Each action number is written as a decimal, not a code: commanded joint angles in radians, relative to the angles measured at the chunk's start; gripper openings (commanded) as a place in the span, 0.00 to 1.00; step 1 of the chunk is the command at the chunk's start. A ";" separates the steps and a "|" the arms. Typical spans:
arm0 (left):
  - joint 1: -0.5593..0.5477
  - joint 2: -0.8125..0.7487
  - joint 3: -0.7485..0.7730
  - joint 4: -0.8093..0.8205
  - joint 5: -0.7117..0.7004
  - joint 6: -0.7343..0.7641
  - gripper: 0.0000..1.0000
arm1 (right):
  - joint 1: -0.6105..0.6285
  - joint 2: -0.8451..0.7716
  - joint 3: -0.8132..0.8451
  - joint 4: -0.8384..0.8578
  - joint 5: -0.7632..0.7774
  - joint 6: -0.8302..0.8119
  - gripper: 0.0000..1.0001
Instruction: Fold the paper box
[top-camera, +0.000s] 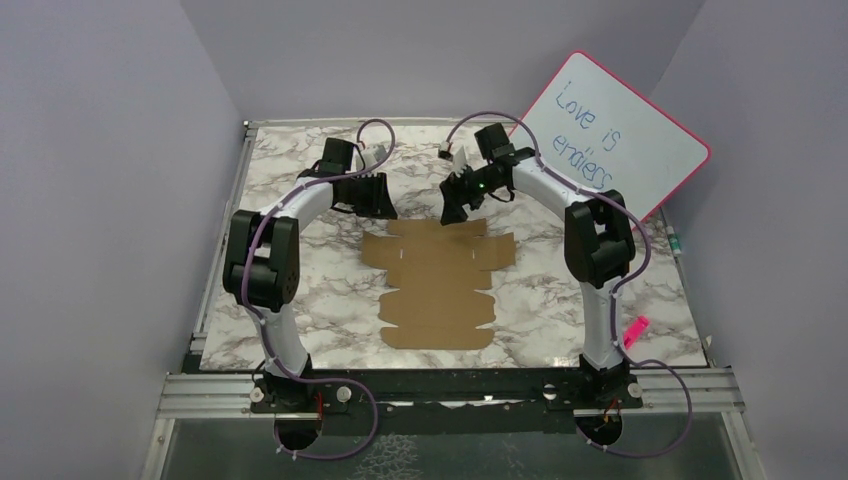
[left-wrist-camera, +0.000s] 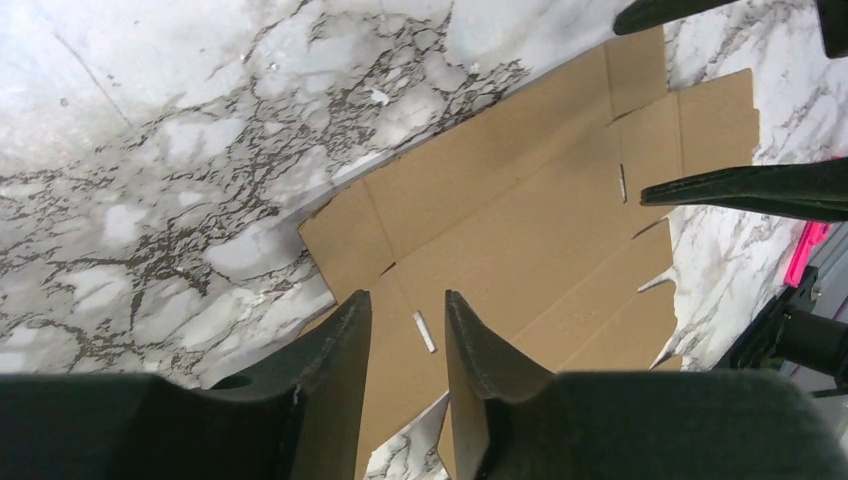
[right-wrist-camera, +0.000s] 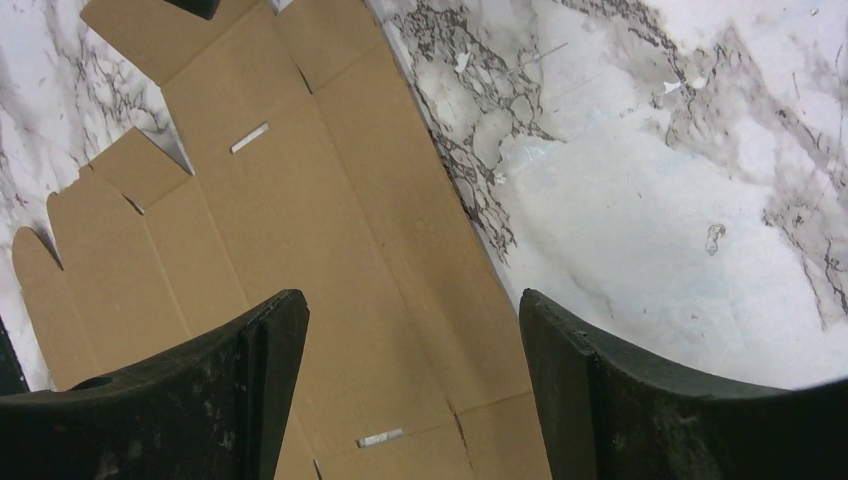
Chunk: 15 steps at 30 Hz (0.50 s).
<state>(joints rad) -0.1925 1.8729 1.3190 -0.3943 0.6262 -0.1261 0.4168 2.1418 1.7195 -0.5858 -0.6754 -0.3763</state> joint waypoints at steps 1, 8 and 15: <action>0.005 0.050 0.020 -0.026 -0.056 0.002 0.37 | -0.009 0.001 0.000 -0.027 -0.052 -0.036 0.82; 0.029 0.132 0.054 -0.032 -0.011 -0.037 0.40 | -0.009 -0.014 -0.044 0.003 -0.062 -0.025 0.82; 0.036 0.199 0.073 -0.029 0.041 -0.067 0.41 | -0.010 -0.006 -0.052 0.018 -0.053 -0.014 0.82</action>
<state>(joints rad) -0.1604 2.0331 1.3613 -0.4175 0.6292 -0.1734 0.4103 2.1441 1.6821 -0.5869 -0.7013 -0.3931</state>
